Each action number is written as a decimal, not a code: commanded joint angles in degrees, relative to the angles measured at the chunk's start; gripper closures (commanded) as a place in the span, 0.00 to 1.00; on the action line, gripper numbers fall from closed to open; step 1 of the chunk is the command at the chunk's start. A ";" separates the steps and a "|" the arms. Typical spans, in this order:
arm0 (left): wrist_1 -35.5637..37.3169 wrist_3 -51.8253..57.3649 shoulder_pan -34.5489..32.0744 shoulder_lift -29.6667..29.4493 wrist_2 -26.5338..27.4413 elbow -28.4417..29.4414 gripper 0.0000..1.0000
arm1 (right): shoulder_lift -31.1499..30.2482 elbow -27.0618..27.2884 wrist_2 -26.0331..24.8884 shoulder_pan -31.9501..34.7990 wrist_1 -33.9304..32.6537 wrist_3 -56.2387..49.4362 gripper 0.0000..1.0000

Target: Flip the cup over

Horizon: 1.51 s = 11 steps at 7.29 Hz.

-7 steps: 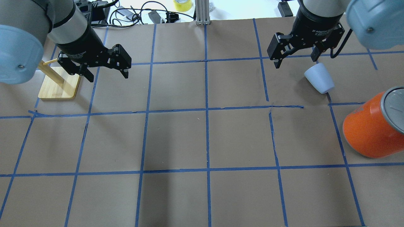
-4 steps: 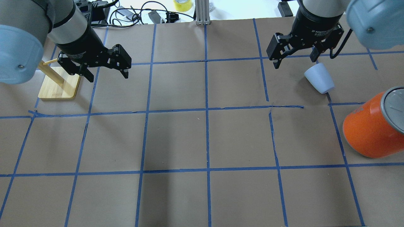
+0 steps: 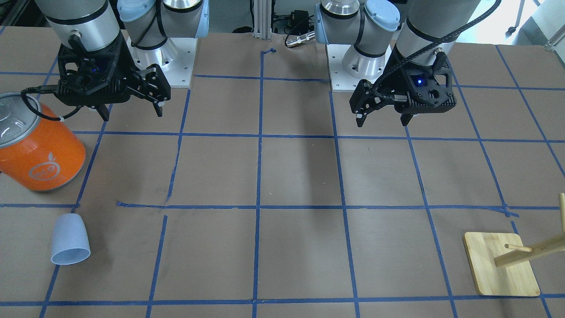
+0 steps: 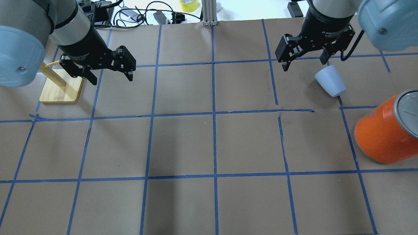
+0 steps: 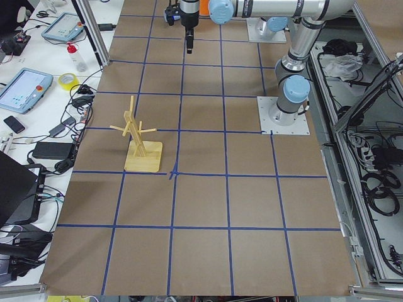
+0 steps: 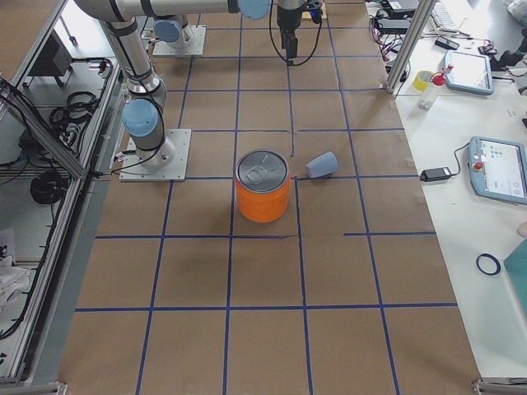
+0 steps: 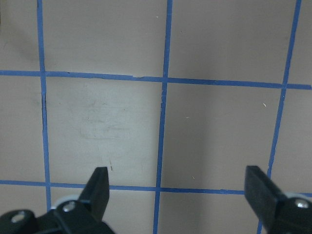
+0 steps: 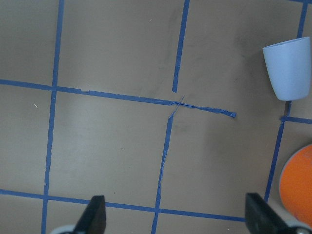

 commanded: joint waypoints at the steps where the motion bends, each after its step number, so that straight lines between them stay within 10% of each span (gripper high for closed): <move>1: 0.06 0.00 0.00 0.00 0.00 0.01 0.00 | 0.71 -0.01 -0.34 -0.09 -0.31 -0.17 0.00; 11: -0.02 0.09 -0.09 -0.26 -0.26 -0.86 0.00 | 26.02 1.11 -2.80 -17.21 -21.11 -28.18 0.00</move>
